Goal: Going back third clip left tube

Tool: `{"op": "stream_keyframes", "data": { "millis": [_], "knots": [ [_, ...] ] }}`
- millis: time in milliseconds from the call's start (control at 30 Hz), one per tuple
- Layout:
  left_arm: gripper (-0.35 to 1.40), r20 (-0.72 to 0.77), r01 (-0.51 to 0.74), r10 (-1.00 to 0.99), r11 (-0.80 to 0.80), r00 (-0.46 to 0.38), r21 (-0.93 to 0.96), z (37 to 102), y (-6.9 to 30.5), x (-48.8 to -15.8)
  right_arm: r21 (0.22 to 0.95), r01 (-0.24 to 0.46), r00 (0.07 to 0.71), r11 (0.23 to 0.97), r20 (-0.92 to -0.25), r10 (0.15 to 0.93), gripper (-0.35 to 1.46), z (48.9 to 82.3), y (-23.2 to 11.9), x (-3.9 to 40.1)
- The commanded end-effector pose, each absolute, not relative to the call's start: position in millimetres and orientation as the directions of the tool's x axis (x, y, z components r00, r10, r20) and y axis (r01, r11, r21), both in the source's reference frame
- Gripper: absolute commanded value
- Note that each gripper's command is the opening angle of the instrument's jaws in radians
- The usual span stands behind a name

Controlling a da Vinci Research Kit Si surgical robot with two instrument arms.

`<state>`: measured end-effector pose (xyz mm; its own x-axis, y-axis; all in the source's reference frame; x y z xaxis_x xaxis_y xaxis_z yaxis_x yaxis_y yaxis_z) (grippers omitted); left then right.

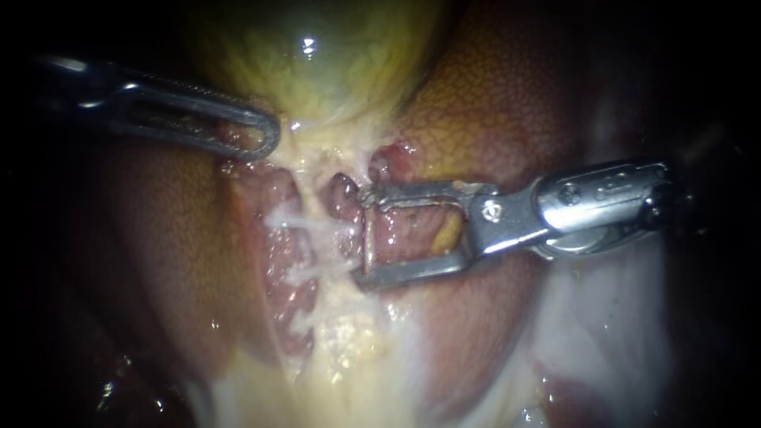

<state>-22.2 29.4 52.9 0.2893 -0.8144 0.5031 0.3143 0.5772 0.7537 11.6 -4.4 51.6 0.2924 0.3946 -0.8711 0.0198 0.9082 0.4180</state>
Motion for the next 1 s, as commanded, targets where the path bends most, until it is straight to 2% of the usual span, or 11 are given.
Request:
{"op": "stream_keyframes", "data": {
  "millis": [33,300,567,1000],
  "knots": [
    [-0.35,0.503,0.314,-0.814,0.577,0.289,0.754,52.9,29.4,-22.2,0.419,0.022,0.292,0.908,-0.871,0.395,0.5,51.4,-4.5,11.1],
    [-0.35,0.503,0.314,-0.814,0.577,0.289,0.754,52.8,29.3,-22.1,0.372,0.015,0.298,0.928,-0.888,0.351,0.5,50.3,-4.6,8.5],
    [-0.35,0.503,0.315,-0.814,0.577,0.289,0.753,52.9,29.3,-22.3,0.37,0.016,0.298,0.929,-0.889,0.349,0.49,49.9,-4.2,7.7],
    [-0.35,0.509,0.312,-0.81,0.583,0.29,0.75,56.0,29.0,-25.8,0.372,0.019,0.3,0.928,-0.888,0.349,0.49,49.6,-4.1,7.1]
  ]
}}
